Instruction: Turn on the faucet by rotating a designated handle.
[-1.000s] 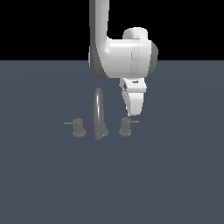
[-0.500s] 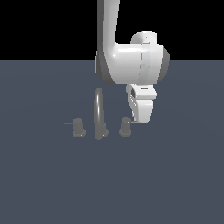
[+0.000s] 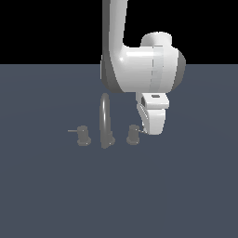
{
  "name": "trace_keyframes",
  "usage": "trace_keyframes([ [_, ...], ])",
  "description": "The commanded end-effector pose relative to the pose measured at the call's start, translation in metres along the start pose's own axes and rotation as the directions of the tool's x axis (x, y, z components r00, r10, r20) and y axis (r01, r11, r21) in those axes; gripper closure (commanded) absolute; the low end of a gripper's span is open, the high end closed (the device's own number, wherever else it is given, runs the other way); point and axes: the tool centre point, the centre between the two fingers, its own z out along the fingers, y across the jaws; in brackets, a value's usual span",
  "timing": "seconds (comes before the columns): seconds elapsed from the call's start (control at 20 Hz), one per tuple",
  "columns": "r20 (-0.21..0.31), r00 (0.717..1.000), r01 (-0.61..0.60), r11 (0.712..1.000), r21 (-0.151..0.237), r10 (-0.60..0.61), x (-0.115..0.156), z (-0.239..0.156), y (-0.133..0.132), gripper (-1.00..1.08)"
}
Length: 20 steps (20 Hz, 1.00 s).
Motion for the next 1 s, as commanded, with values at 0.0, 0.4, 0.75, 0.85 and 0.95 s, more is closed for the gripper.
trace_keyframes([
  [0.0,0.006,1.0,-0.001,0.999,-0.034,0.001,-0.004,0.004,0.024,1.08],
  [0.4,0.002,1.0,-0.008,1.0,-0.021,0.008,-0.014,0.002,0.029,1.08],
  [0.75,0.006,1.0,-0.003,0.999,-0.036,0.003,-0.038,0.004,0.048,1.08],
  [0.85,-0.004,1.0,-0.031,0.999,-0.017,0.031,-0.022,0.0,0.039,1.08],
  [0.95,-0.002,1.0,-0.024,0.999,-0.022,0.023,-0.036,0.001,0.038,1.08],
])
